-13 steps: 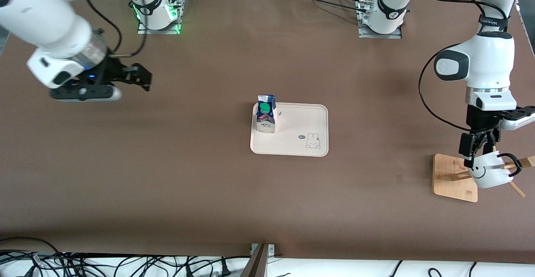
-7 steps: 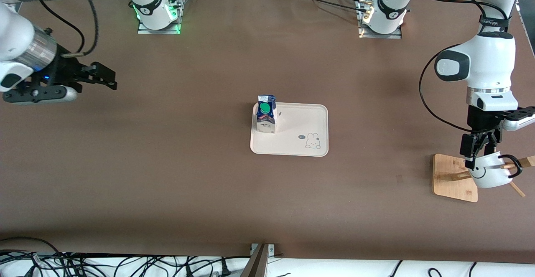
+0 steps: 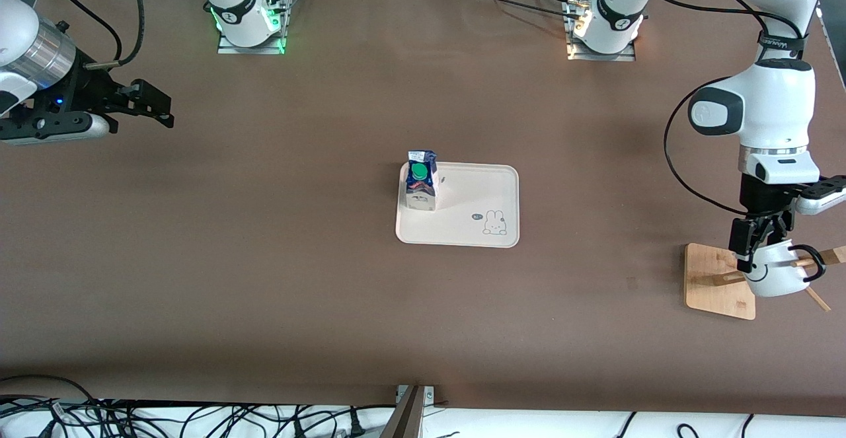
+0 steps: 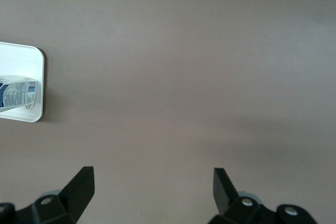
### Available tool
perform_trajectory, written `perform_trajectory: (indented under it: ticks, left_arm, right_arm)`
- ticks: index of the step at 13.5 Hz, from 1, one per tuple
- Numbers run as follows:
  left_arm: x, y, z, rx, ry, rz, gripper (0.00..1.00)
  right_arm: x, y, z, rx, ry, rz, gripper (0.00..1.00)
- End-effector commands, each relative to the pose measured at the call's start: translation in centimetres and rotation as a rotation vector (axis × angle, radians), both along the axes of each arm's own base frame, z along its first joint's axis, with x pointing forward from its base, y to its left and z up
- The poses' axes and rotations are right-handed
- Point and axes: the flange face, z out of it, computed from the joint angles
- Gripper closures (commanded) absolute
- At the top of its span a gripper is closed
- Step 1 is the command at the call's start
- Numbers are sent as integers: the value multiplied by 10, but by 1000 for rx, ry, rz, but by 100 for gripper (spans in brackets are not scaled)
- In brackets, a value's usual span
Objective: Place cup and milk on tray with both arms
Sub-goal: 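Lower the left gripper and grasp the white mug's rim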
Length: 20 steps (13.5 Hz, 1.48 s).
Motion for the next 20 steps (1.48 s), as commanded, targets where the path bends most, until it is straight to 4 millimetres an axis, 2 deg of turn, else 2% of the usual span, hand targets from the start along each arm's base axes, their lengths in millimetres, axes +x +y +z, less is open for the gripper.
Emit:
perform_trajectory:
  ticks: [1, 3, 6, 7, 9, 12, 13, 15, 16, 17, 20]
  left_arm:
    - [14, 2, 6, 3, -25, 3, 0]
    - [15, 2, 8, 8, -27, -1, 0]
    - [13, 6, 4, 3, -20, 10, 0]
    - [11, 6, 2, -9, -16, 20, 0]
    - [8, 6, -4, -5, -3, 16, 0]
    - [7, 5, -3, 10, 1, 2, 0]
    - [7, 6, -3, 11, 1, 2, 21]
    - [4, 4, -8, 19, 15, -7, 77]
    - [4, 4, -7, 34, 17, -18, 93]
    - [4, 4, -7, 52, 19, -31, 100]
    - [3, 4, -6, 67, 22, -43, 100]
  right_arm:
    - [-2, -8, 1, -26, -19, 4, 0]
    - [0, -12, 0, -38, -13, -1, 0]
    - [9, -10, -16, -43, 16, -5, 0]
    - [11, -12, -13, -37, 4, -6, 0]
    - [17, -2, -25, -49, 20, -2, 0]
    - [23, -9, -21, -41, 9, -18, 0]
    - [28, -14, -22, -45, 7, -25, 0]
    - [39, -15, -15, -42, -17, -30, 0]
    - [42, -14, -12, -43, -24, -29, 0]
    - [42, -14, -12, -41, -25, -31, 0]
    - [42, -13, -12, -43, -25, -27, 0]
